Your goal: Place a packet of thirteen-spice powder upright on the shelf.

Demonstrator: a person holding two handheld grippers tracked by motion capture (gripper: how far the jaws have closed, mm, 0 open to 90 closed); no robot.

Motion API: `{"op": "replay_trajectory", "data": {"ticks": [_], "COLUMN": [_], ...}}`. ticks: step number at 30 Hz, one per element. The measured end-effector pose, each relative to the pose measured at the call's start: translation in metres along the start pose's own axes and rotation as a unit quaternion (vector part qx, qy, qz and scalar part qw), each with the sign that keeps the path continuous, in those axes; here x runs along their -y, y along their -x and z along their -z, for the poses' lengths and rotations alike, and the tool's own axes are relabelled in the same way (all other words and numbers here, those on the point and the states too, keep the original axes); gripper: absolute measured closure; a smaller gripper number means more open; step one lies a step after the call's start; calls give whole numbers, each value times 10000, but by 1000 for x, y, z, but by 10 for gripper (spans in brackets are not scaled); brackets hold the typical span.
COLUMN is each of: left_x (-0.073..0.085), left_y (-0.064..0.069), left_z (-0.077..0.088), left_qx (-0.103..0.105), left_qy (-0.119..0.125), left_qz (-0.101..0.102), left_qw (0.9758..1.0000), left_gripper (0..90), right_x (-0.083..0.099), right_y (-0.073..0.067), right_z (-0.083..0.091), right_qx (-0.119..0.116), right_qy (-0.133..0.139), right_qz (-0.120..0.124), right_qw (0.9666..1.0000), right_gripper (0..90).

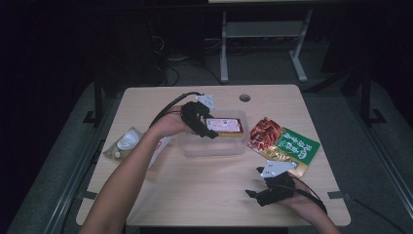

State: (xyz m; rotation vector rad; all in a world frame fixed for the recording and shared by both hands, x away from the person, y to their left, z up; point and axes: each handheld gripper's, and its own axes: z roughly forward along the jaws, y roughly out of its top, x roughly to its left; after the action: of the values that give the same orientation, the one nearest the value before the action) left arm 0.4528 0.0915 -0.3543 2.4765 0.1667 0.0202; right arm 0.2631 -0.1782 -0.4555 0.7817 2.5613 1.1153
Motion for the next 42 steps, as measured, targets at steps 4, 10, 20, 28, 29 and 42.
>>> {"op": "replay_trajectory", "data": {"ticks": [4,10,20,28,29,42], "left_x": [-3,-6,-6,-6,-6,-11], "left_y": [-7,-11,-14,-16,-17,-19], "left_z": [-7,-15,-22,-22,-21,-21], "left_qx": [5,6,-47,-73,-79,-108], "left_qy": [-84,-169,-241,-143,-137,137], "left_qz": [78,76,56,86,85,197], "left_qw": [9999,9998,9997,9998,9998,9997], "left_gripper": [314,313,313,311,311,311], "right_x": [0,0,0,0,0,0], "right_y": [0,0,0,1,1,0], "right_z": [1,1,1,1,1,1], "right_qx": [-5,-4,-7,-10,-14,-27], "right_qy": [3,16,25,28,30,36], "right_qz": [-9,0,12,8,14,18], "right_qw": [10000,10000,10000,10000,10000,10000], "right_gripper": [134,134,134,134,134,134]}}
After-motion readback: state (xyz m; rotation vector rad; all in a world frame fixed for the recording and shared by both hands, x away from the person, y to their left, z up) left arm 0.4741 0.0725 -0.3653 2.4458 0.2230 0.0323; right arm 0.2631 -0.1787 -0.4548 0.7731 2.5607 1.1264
